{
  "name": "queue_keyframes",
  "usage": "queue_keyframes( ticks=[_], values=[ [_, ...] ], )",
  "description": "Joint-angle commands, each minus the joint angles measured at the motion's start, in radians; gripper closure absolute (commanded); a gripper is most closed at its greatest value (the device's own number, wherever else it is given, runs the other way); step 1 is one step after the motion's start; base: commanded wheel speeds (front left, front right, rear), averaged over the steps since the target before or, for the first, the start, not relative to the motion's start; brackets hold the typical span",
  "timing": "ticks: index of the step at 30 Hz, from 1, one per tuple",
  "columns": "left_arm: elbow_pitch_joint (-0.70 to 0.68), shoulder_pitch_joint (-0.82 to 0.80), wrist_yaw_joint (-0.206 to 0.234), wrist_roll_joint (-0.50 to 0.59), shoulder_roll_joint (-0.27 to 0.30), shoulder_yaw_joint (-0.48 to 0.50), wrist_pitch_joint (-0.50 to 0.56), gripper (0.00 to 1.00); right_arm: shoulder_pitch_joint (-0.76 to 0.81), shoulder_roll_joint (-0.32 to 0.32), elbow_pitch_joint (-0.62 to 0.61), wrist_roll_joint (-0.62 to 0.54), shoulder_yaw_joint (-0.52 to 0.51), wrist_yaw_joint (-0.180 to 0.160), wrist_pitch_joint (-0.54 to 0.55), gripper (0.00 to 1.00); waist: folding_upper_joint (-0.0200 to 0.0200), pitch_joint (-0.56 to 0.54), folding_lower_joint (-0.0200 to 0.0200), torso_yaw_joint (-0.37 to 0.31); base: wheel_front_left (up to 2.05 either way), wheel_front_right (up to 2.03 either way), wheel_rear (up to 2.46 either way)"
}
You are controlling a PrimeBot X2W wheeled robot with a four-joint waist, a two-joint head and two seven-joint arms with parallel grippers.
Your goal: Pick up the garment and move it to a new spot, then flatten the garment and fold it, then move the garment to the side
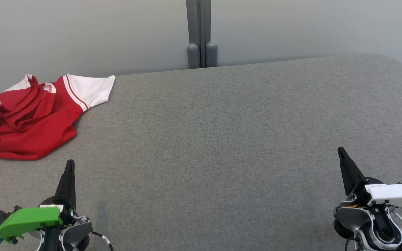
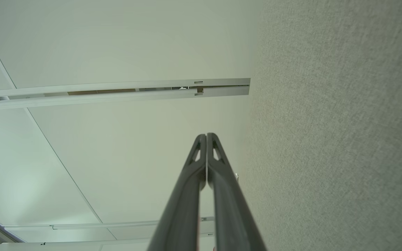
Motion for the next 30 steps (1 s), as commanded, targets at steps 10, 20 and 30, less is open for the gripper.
queue_keyframes(
  ticks=[10, 20, 30],
  values=[
    [-0.002, -0.010, -0.005, -0.005, 0.002, 0.001, 0.002, 1.00, -0.006, -0.001, -0.004, -0.004, 0.000, 0.000, 0.002, 1.00, 0.0000, 0.000, 0.0000, 0.000, 0.00, 0.00, 0.00],
    [0.005, 0.002, 0.000, 0.000, -0.001, -0.001, -0.001, 0.00, 0.002, 0.001, 0.005, 0.000, 0.000, 0.000, 0.000, 0.00, 0.0000, 0.000, 0.0000, 0.000, 0.00, 0.00, 0.00],
    [0.011, 0.036, 0.001, 0.021, -0.007, -0.032, -0.037, 0.00, 0.030, 0.008, 0.026, -0.022, 0.032, 0.000, -0.036, 0.00, 0.0000, 0.000, 0.0000, 0.000, 0.00, 0.00, 0.00]
  ],
)
